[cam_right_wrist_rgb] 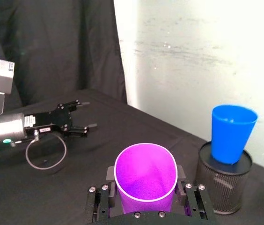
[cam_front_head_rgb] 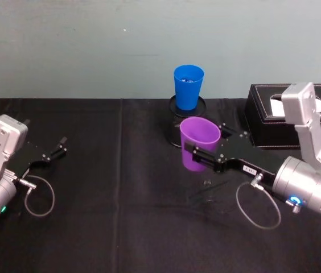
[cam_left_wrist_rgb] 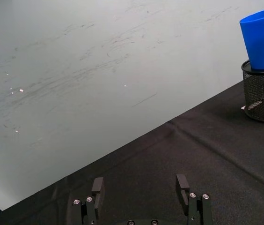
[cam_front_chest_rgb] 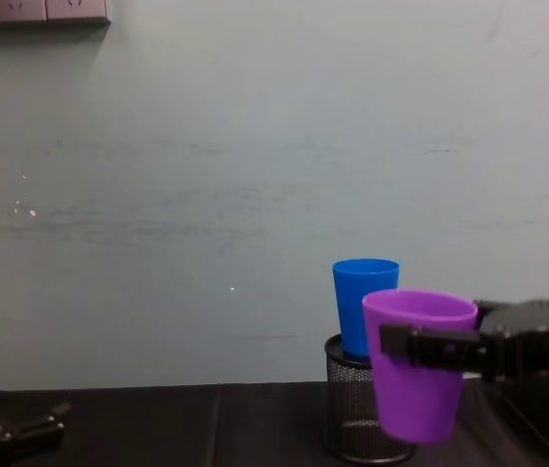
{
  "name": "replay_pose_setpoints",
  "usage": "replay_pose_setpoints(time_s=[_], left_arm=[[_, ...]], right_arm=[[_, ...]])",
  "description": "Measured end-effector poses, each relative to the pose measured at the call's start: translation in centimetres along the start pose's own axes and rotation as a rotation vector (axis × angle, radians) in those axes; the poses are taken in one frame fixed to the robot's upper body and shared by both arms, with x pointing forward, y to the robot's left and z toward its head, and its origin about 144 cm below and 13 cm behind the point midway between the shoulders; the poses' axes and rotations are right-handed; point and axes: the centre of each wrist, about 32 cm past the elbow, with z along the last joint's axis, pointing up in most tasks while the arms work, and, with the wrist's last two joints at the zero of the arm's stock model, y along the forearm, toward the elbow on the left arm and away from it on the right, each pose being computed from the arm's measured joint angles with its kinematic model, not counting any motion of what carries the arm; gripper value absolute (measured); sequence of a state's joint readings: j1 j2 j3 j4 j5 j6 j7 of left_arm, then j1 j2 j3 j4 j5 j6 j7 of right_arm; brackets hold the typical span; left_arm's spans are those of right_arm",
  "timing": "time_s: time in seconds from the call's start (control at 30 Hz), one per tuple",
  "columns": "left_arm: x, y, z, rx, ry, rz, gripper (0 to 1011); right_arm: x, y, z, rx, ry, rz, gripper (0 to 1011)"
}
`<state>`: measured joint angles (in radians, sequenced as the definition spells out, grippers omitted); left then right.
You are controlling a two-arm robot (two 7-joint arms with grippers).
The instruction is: Pick up one cup with a gripper and tap it against the other cup.
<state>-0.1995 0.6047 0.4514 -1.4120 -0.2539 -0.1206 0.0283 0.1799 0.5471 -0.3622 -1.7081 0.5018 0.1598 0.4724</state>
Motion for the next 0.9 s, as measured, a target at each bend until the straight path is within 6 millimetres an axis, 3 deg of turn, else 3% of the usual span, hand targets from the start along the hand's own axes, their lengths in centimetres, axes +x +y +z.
replay_pose_setpoints(time_s=[0.3, 0.9], left_arm=[[0.0, 0.0, 0.0, 0.0, 0.0, 0.0, 1000], [0.0, 0.0, 0.0, 0.0, 0.0, 0.0, 1000]], right_arm=[[0.1, -0.1, 1.4, -0.008, -0.04, -0.03, 723], [0.1, -0.1, 1.3, -0.01, -0.042, -0.034, 723]])
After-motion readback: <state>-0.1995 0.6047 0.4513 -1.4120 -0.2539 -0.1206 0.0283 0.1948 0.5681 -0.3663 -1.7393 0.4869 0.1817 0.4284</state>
